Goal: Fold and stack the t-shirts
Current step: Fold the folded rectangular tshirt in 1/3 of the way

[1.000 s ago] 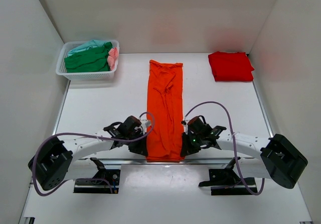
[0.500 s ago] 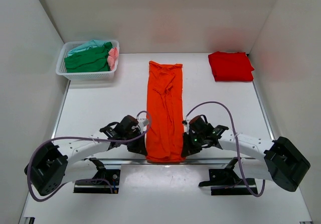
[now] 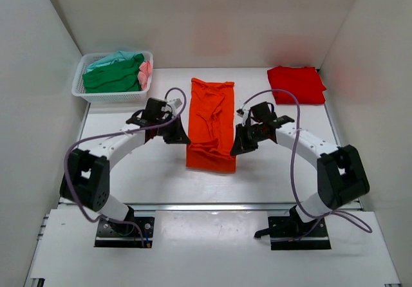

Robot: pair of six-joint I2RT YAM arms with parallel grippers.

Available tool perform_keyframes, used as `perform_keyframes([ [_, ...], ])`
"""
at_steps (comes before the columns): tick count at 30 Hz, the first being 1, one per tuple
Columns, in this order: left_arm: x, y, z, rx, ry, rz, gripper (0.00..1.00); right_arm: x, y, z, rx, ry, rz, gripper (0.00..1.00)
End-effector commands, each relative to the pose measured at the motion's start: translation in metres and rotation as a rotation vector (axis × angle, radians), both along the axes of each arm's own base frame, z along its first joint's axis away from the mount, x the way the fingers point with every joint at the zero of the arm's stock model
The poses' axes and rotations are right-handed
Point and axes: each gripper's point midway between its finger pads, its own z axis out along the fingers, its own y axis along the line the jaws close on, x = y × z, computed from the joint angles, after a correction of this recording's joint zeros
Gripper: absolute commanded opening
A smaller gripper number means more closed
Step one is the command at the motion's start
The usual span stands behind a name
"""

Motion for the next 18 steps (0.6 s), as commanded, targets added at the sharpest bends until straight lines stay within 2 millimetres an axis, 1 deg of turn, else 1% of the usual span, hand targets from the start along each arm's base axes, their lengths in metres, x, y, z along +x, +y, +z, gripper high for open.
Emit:
perform_keyframes([
  [1, 0.030, 0.000, 0.012, -0.026, -0.035, -0.023, 0.00, 0.022, -0.005, 0.006, 0.000, -0.019, 0.038, 0.00],
  [2, 0.042, 0.001, 0.011, -0.021, -0.038, -0.014, 0.00, 0.033, -0.005, 0.009, -0.002, -0.029, 0.033, 0.00],
  [3, 0.051, 0.001, 0.009, -0.021, -0.029, -0.006, 0.00, 0.045, -0.007, 0.007, -0.006, -0.032, 0.025, 0.00],
  [4, 0.062, 0.001, 0.014, -0.027, -0.050, -0.003, 0.00, 0.053, -0.007, 0.008, -0.011, -0.034, 0.020, 0.00],
  [5, 0.065, -0.001, 0.008, -0.026, -0.025, -0.007, 0.00, 0.058, -0.009, 0.006, -0.015, -0.026, 0.019, 0.00],
  [6, 0.074, 0.000, 0.005, -0.024, -0.027, 0.000, 0.00, 0.069, -0.011, 0.007, -0.012, -0.038, 0.011, 0.00],
  [7, 0.080, 0.000, 0.005, -0.022, -0.033, 0.002, 0.00, 0.071, -0.013, -0.001, -0.018, -0.016, 0.012, 0.00],
  [8, 0.089, -0.001, 0.004, -0.027, -0.034, 0.008, 0.00, 0.082, -0.014, 0.003, -0.011, -0.023, -0.002, 0.00],
  [9, 0.099, 0.002, 0.001, -0.026, -0.029, 0.022, 0.00, 0.090, -0.014, 0.003, -0.014, -0.038, 0.006, 0.00],
  [10, 0.106, -0.002, 0.005, -0.031, -0.047, 0.016, 0.00, 0.098, -0.014, 0.002, -0.014, -0.042, 0.004, 0.00],
  [11, 0.108, -0.004, -0.002, -0.032, -0.029, 0.010, 0.00, 0.103, -0.016, 0.003, -0.012, -0.035, -0.007, 0.00],
  [12, 0.116, -0.004, -0.004, -0.028, -0.036, 0.010, 0.00, 0.109, -0.018, -0.003, -0.021, -0.025, -0.006, 0.00],
  [13, 0.123, -0.006, 0.001, -0.037, -0.050, 0.014, 0.00, 0.118, -0.015, 0.000, -0.016, -0.041, -0.007, 0.00],
  [14, 0.125, -0.007, -0.004, -0.040, -0.041, 0.011, 0.00, 0.120, -0.016, -0.001, -0.015, -0.035, -0.003, 0.00],
  [16, 0.138, -0.009, 0.002, -0.070, -0.078, 0.023, 0.00, 0.135, -0.018, -0.002, -0.025, -0.051, -0.006, 0.00],
  [17, 0.141, -0.008, 0.007, -0.075, -0.094, 0.034, 0.00, 0.138, -0.017, -0.003, -0.024, -0.050, -0.008, 0.00],
  [18, 0.145, -0.009, 0.005, -0.088, -0.093, 0.044, 0.00, 0.144, -0.017, 0.001, -0.016, -0.062, -0.013, 0.00],
])
